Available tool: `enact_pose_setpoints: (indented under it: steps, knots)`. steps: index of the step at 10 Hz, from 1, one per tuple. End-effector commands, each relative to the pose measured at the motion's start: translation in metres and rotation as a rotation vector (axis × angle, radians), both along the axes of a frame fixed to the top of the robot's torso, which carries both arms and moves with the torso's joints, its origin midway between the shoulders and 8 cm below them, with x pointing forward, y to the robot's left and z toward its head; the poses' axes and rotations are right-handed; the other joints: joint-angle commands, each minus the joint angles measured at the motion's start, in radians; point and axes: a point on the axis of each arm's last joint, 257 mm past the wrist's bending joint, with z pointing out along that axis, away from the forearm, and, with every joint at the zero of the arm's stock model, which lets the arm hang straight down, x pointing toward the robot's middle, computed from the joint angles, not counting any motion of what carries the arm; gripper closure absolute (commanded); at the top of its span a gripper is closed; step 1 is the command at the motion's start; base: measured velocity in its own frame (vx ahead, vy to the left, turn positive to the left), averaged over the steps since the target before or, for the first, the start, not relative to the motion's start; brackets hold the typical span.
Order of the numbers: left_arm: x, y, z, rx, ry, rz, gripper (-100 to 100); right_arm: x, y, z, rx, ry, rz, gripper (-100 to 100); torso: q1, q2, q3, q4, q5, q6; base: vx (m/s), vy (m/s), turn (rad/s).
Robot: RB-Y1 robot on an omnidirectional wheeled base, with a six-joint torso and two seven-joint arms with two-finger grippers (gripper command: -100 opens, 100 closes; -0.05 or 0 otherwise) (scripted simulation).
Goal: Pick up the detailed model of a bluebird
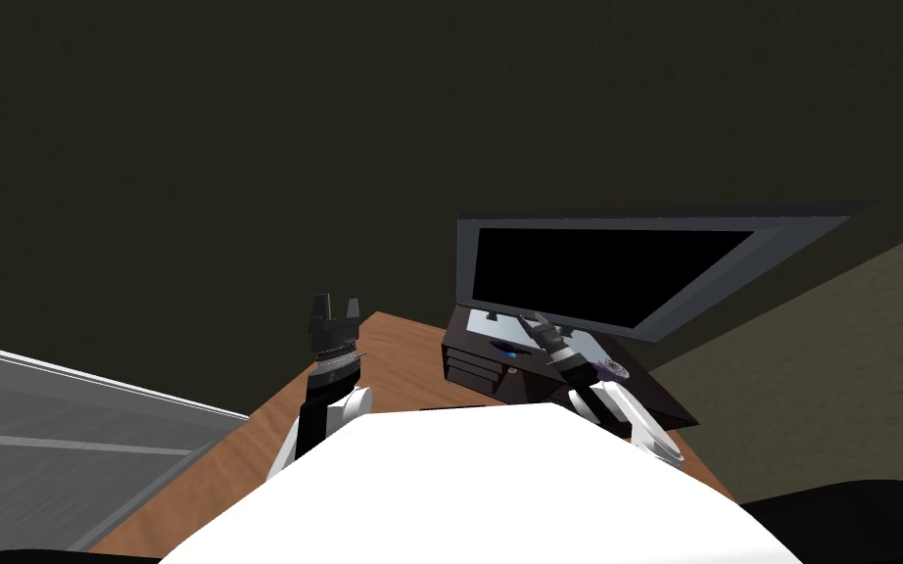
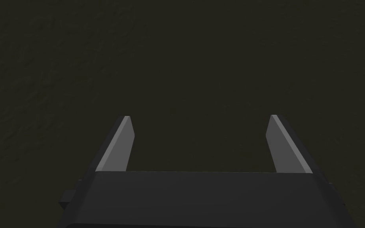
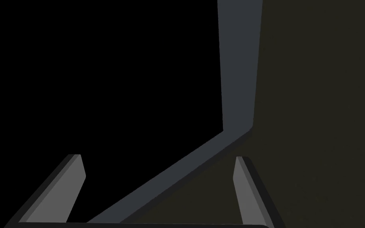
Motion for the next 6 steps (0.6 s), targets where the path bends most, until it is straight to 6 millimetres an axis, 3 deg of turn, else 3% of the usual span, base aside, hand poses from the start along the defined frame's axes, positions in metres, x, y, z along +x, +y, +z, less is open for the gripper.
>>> enact_pose_setpoints:
  steps: [1, 5, 6]
  knots:
    - [0.000, 0.000, 0.000, 0.000, 0.000, 0.000, 0, 0.002, -0.012, -0.015, -0.092, 0.025, -0.007, -100, 0.000, 0.000, 0.000, 0.000, 0.000, 0.000, 0.007, 0.017, 0.022]
    - [0.000, 0.000, 0.000, 0.000, 0.000, 0.000, 0, 0.003, -0.019, -0.039, -0.226, 0.075, -0.008, -100, 0.001, 0.000, 0.000, 0.000, 0.000, 0.000, 0.007, 0.015, 0.013]
    - [0.000, 0.000, 0.000, 0.000, 0.000, 0.000, 0, 0.003, -0.030, -0.052, -0.290, 0.101, -0.011, -100, 0.000, 0.000, 0.000, 0.000, 0.000, 0.000, 0.007, 0.019, 0.039]
